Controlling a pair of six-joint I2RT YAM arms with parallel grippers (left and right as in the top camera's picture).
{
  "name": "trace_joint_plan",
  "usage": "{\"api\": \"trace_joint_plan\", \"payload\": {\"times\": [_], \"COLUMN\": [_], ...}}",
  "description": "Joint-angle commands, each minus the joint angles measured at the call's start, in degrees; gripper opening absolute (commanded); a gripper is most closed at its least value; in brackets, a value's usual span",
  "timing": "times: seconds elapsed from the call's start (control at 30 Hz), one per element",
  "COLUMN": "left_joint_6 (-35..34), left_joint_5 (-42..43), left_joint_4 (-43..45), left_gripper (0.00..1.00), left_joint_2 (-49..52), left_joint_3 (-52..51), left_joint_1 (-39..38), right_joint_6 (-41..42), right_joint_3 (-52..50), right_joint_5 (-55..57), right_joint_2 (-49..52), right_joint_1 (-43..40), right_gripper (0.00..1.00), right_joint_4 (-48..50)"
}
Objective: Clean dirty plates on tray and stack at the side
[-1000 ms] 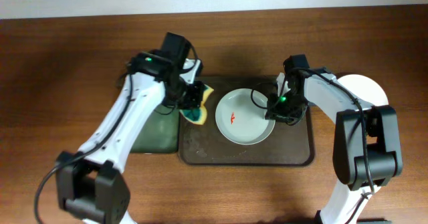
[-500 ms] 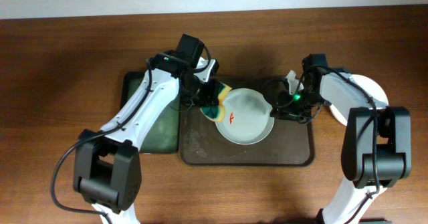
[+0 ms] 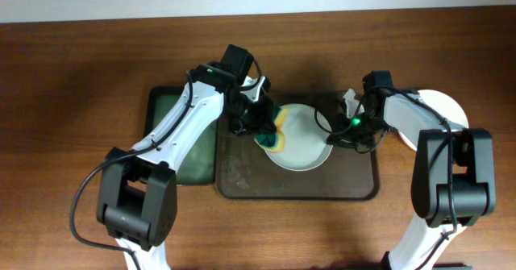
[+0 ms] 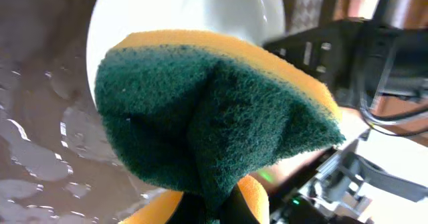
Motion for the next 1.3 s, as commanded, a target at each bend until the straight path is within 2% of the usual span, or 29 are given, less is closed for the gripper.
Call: {"api": "trace_joint_plan", "payload": {"times": [0.0,0.07,0.3,0.4,0.47,0.57,0.8,1.27], "left_joint_6": [-1.25,-2.91,-2.86,-2.86,-2.84,-2.84,-2.91,-2.84], "left_joint_5": [4.48,-2.05,-5.88,-5.84,-5.51,-4.02,-2.16,-1.84], "left_joint_4": [-0.13,-0.15,-0.07,-0.07,0.13,0.85,3.02,6.21], "left_gripper": [0.0,0.0,0.0,0.0,0.0,0.0,0.0,0.0], "left_joint_2": [0.31,0.31,1.75,4.02,5.73,7.23,9.4,13.64], "left_joint_3": [2.58,2.64,2.01,1.92,1.92,1.92,1.92,1.92], "left_joint_1": [-1.09,-1.55,-1.66,-1.66,-1.66,-1.64,-1.64,-0.52], "right_joint_6": [0.31,0.28,1.79,1.81,1.84,1.86,1.86,2.91], "right_joint_3": [-0.52,-0.52,-0.52,-0.52,-0.52,-0.5,-0.52,-0.52], "right_joint_5": [0.17,0.2,0.52,0.87,0.81,0.79,0.2,0.22], "right_joint_2": [-1.55,-1.55,-1.55,-1.55,-1.55,-1.57,-1.55,-1.55], "right_joint_1": [0.7,1.33,2.58,2.58,2.58,2.58,2.58,2.8], "right_gripper": [0.04,0.04,0.06,0.23,0.26,0.24,0.05,0.04], "right_joint_4": [0.31,0.46,0.85,0.85,0.83,0.87,1.03,0.83]}}
